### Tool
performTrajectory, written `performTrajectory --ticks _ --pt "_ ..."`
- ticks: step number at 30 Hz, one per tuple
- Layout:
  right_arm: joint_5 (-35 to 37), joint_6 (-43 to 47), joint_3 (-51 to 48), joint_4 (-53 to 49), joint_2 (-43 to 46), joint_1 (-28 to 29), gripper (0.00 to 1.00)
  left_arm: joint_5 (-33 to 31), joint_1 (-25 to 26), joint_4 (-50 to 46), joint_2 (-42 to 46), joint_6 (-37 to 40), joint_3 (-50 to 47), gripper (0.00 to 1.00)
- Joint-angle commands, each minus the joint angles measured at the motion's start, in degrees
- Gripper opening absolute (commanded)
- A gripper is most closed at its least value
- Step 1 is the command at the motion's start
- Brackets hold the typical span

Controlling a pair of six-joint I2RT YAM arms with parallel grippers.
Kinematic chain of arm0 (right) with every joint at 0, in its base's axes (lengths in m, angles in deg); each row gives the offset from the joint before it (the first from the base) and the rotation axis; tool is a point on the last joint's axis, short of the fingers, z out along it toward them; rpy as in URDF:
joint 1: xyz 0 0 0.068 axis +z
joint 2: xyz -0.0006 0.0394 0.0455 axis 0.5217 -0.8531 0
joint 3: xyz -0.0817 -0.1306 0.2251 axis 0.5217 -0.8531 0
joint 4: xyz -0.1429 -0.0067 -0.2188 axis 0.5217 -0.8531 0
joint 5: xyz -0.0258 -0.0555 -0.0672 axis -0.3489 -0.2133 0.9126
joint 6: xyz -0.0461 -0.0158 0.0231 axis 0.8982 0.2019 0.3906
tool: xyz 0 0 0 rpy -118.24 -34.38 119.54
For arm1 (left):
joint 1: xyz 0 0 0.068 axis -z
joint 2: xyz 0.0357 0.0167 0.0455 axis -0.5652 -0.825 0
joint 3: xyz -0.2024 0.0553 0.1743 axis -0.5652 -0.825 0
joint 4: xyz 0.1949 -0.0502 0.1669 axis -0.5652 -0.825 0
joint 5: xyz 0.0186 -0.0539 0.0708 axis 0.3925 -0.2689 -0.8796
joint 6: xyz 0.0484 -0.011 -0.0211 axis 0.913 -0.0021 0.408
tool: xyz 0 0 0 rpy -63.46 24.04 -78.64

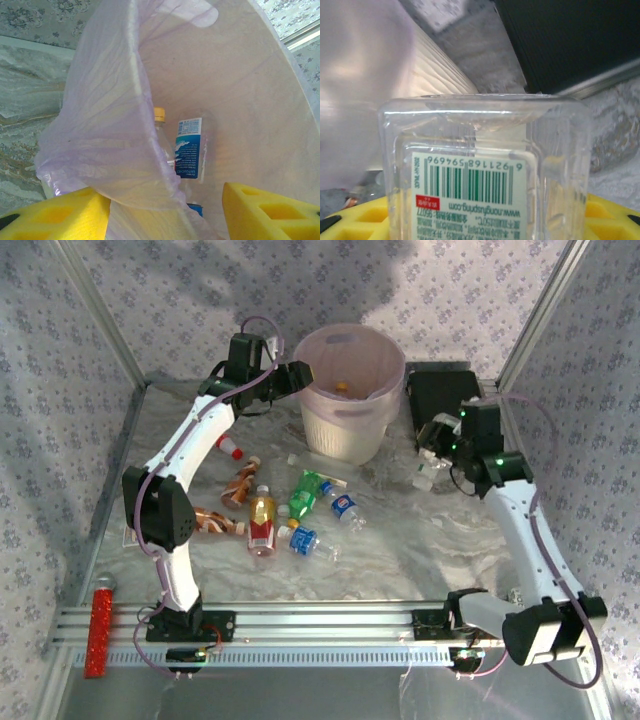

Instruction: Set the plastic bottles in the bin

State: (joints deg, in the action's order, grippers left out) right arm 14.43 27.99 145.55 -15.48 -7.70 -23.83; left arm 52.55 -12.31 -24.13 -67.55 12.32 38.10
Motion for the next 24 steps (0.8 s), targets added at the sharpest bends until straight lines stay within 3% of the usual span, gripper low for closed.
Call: performTrajectory --ticks 1,17,24 --pt "-2.43 5.77 8.48 -7.56 0.08 -0.14 0.46 -2.47 -0.19 -3.86 -1.82 0.48 -0.67 0.61" --pt "-2.32 12.71 37.27 -6.38 -18.04 10.18 0.43 -3.04 0.26 -5.97 -1.94 1.1 0.58 0.61" --pt "-2.11 10.99 45.48 -2.76 -27.21 13.19 0.33 -3.08 0.82 -6.31 -2.19 1.23 0.75 0.61"
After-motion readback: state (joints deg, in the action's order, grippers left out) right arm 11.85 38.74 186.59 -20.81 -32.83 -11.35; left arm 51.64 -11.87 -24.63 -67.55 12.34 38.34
